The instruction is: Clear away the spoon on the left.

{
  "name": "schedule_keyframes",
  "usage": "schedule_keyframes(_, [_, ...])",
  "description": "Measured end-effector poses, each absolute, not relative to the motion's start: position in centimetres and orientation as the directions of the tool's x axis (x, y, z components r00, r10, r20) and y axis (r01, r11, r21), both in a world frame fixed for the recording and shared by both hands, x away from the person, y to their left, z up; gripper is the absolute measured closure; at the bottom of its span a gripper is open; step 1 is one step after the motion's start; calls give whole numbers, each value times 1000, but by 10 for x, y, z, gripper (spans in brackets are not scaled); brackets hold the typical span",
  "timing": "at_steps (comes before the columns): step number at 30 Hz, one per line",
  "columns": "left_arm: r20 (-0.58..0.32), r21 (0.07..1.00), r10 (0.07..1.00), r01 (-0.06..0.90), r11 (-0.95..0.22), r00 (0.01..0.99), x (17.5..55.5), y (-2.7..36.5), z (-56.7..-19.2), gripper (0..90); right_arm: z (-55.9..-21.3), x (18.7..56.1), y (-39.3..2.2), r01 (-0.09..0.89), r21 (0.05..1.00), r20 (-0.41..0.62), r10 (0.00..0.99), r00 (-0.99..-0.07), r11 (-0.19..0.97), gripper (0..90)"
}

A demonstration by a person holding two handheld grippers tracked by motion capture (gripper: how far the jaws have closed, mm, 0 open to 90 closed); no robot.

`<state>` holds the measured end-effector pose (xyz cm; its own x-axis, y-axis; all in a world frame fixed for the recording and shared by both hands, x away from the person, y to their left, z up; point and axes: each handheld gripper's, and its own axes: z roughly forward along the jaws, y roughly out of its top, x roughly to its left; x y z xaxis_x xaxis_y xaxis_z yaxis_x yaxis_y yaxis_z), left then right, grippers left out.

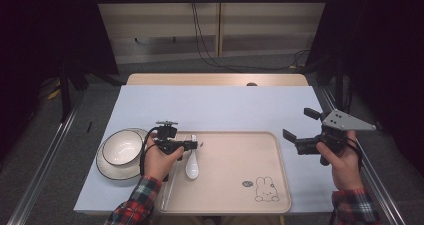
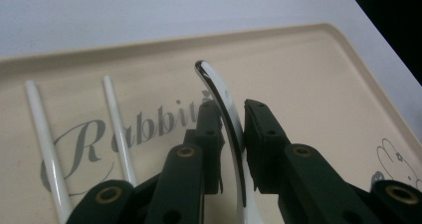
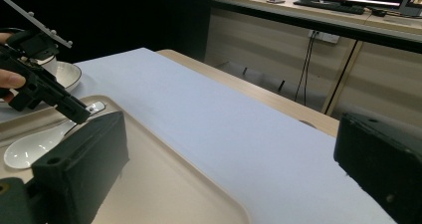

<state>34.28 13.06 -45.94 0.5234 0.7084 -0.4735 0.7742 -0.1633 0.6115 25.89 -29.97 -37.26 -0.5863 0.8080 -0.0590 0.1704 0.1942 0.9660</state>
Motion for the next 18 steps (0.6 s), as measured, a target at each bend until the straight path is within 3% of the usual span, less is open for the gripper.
schedule_keyframes(18, [-458, 614, 727, 773, -157, 512, 345, 131, -464, 753, -373, 259, -298, 174, 965, -57, 808, -587, 195, 4])
